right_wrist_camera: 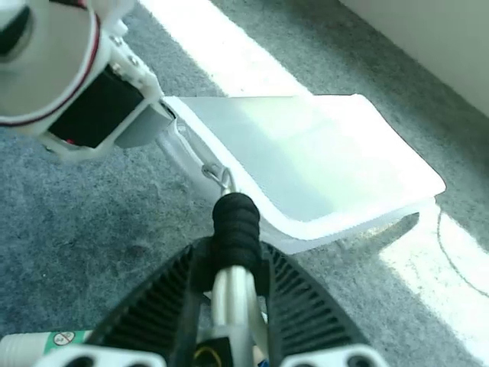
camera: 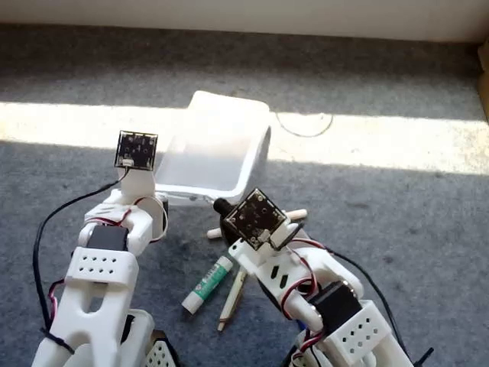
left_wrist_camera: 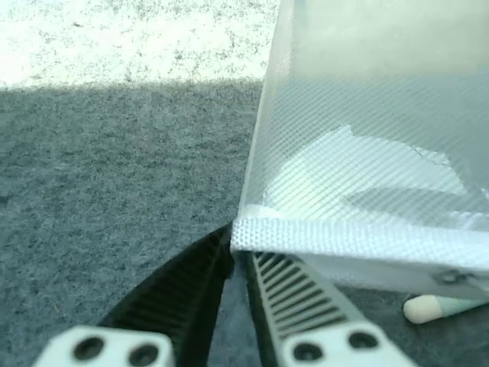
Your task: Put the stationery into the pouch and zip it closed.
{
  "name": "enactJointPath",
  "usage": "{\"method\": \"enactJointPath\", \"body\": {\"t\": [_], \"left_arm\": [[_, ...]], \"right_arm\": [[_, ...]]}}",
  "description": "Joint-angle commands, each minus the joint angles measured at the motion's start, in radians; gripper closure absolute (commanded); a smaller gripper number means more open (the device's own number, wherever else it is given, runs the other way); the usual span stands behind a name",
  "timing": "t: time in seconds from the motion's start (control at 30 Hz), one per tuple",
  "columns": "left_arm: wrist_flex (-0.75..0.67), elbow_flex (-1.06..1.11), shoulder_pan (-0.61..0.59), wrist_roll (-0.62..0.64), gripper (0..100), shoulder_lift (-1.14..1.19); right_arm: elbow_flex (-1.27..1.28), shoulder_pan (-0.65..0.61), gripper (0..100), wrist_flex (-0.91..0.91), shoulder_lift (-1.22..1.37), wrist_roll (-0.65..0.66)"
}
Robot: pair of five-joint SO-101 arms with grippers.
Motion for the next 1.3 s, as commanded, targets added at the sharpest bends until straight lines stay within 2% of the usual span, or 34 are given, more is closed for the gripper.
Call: {"method": "enactJointPath", "body": {"t": [0.0, 0.47, 0.67, 1.0, 1.27], "left_arm": [[-0.005, -0.058, -0.041, 0.006, 99, -0.024], [-0.005, -0.058, -0.042, 0.006, 99, -0.024], [-0.005, -0.058, -0.042, 0.006, 99, -0.024], [-0.005, -0.058, -0.042, 0.006, 99, -0.024], [-0.005, -0.058, -0.042, 0.006, 99, -0.024]], "right_arm": [[-0.010, 0.054, 99.3, 0.004, -0.058, 0.003], [0.005, 0.090, 99.3, -0.001, -0.065, -0.025], [0.004, 0.153, 99.3, -0.024, -0.065, -0.054], [0.008, 0.157, 99.3, -0.028, -0.065, -0.054], [0.008, 0.259, 99.3, -0.073, -0.065, -0.133]]}}
